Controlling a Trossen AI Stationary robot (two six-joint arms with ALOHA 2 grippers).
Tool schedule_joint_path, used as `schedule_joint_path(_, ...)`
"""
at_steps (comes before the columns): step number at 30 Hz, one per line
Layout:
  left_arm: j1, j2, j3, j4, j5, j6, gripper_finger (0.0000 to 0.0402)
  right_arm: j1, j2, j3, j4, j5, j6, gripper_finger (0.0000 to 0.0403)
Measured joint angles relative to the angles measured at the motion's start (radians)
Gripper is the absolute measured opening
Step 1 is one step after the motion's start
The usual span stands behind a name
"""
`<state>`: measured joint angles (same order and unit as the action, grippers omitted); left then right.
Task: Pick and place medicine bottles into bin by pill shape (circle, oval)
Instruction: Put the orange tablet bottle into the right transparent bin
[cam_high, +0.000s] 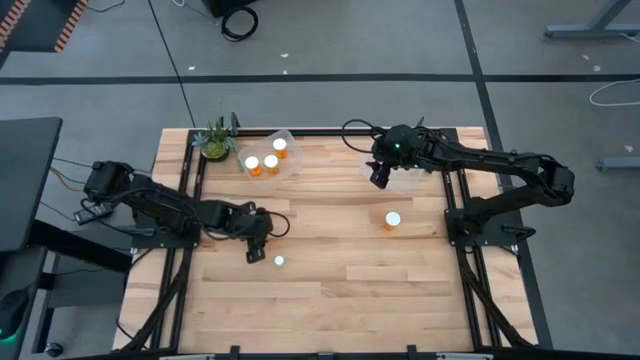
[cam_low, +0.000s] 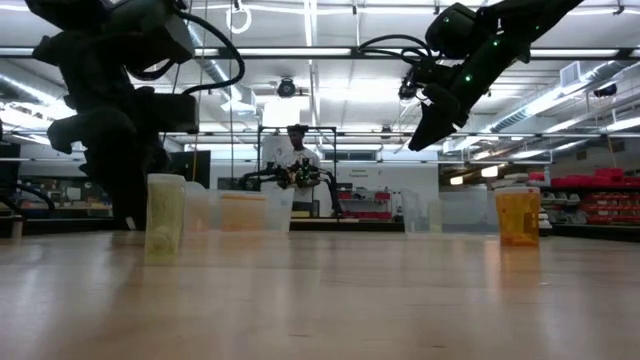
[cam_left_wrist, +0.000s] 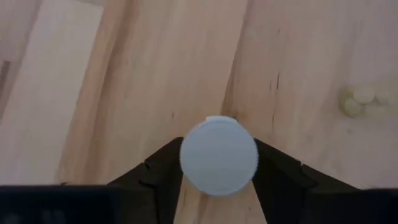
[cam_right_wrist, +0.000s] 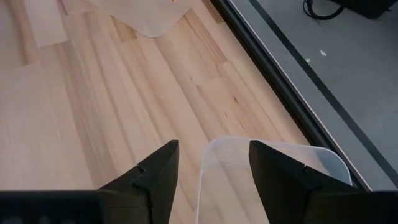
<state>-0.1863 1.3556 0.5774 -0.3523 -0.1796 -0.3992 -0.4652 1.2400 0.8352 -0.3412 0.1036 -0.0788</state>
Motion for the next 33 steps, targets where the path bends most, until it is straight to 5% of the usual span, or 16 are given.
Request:
schedule_joint_path(6,-0.003,0.000,0.000,-0.007,-0.001,-0.003,0.0192,0.004,0.000,0.000,0.000,0.000,0.000,0.0202)
schedule_joint_path(18,0.016,0.000,0.000,0.135,-0.035,0.073,0.0103,0.004,0.000,0.000,0.005,0.000,0.001,0.0202)
schedule_joint_path(33,0.223,0.066,0.202,0.244,-0.017,0.368,0.0119,0.037,0.000,0.000,0.008,-0.019,0.019,0.0202)
